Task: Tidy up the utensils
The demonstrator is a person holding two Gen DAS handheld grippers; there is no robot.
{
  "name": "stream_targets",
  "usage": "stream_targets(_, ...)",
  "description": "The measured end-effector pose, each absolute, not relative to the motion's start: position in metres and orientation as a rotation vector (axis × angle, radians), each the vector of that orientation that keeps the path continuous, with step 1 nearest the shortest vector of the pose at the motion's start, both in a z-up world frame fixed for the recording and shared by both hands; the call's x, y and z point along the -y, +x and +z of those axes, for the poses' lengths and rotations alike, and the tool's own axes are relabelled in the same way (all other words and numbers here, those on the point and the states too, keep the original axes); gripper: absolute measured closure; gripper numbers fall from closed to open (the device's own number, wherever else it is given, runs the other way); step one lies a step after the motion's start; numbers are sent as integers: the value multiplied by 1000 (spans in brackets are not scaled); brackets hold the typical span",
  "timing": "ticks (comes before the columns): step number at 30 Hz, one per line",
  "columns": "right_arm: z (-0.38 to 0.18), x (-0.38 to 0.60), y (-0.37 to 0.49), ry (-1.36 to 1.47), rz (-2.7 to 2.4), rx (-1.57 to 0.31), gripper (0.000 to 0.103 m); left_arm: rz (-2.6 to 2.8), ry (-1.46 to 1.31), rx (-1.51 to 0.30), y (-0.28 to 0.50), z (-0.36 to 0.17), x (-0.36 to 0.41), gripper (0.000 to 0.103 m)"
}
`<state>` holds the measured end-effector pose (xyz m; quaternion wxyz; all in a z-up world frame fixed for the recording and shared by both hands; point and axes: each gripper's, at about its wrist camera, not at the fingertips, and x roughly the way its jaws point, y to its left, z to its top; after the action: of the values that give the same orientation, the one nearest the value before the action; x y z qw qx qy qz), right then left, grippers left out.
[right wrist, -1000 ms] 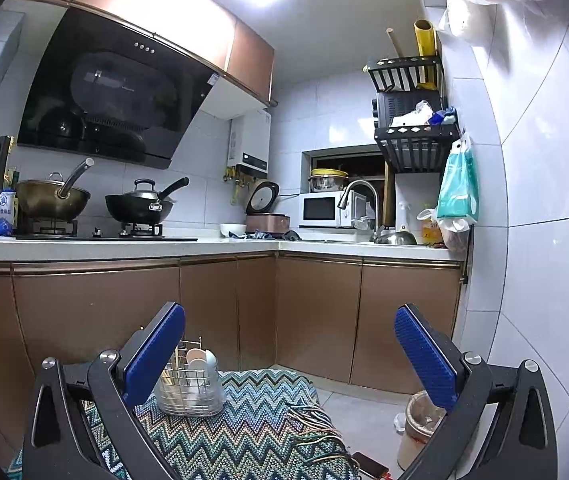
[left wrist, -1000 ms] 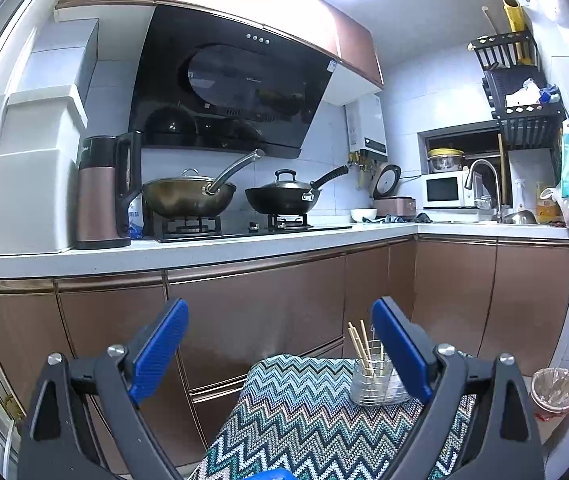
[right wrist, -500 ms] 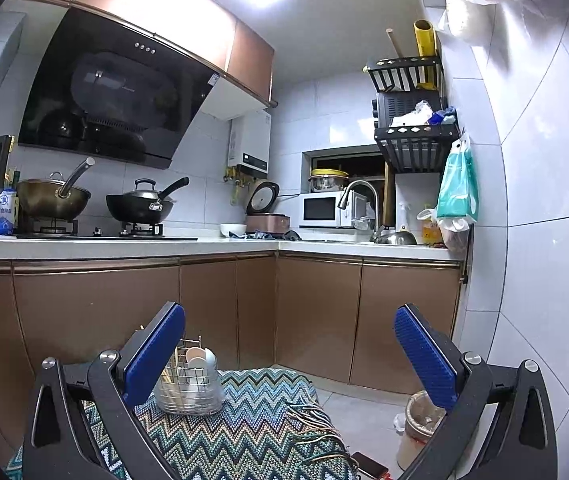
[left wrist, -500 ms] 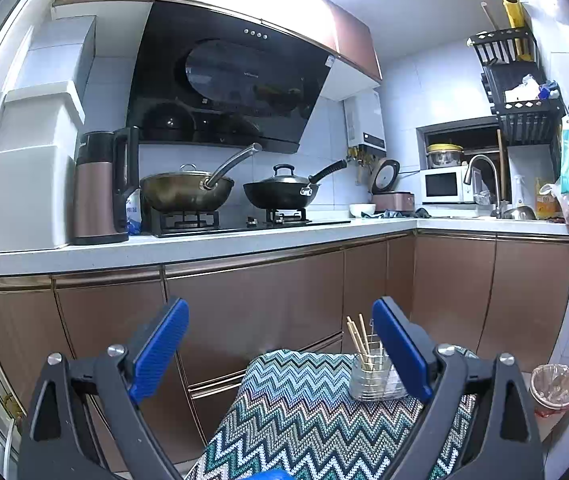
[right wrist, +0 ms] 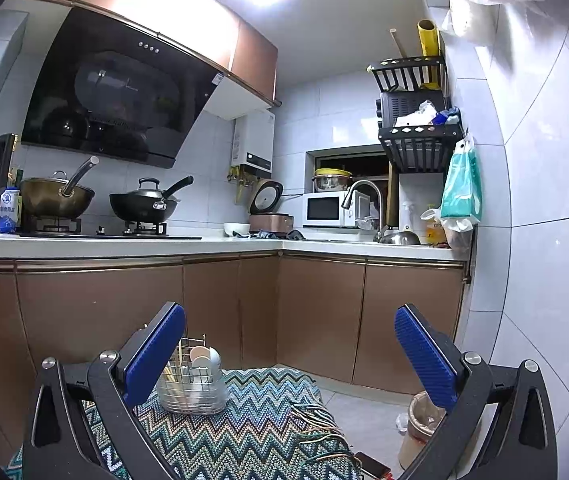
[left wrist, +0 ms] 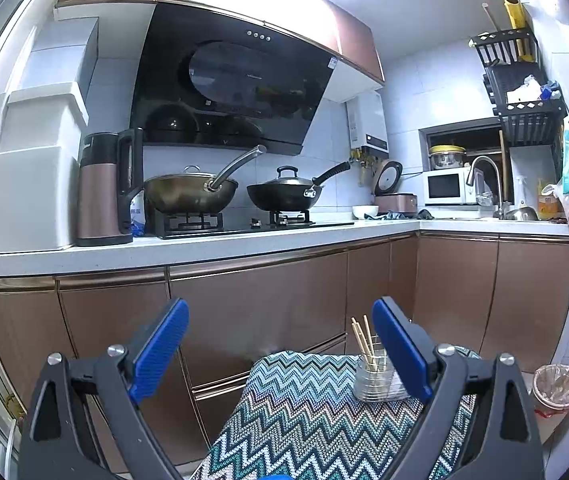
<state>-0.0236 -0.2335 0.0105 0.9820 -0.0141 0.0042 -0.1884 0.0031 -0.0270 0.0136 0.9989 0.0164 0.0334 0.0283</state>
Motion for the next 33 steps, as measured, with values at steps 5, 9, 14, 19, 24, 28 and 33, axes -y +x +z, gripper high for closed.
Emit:
stream_targets(5,10,234,-24,-27,-375,-10,0,53,39,-63,1,13,28,10)
stream_targets(9,8,234,-23,-28,-372,-14,0,51,39,-66,1,14,28,10)
stream_targets(14,7,237,-22,-17,-368,-19,0,51,44,-66,1,13,29,10)
stream_targets(19,6,238,-23,-16,-368,-21,0,47,48,-63,1,13,29,10)
stream_targets(24,5,238,-22,-18,-364,-23,0,46,50,-62,1,13,28,10)
stream_targets(28,4,238,-21,-20,-359,-27,0,48,50,-60,0,13,28,10)
stream_targets(33,4,239,-21,-18,-361,-28,0,51,49,-59,-1,12,29,10)
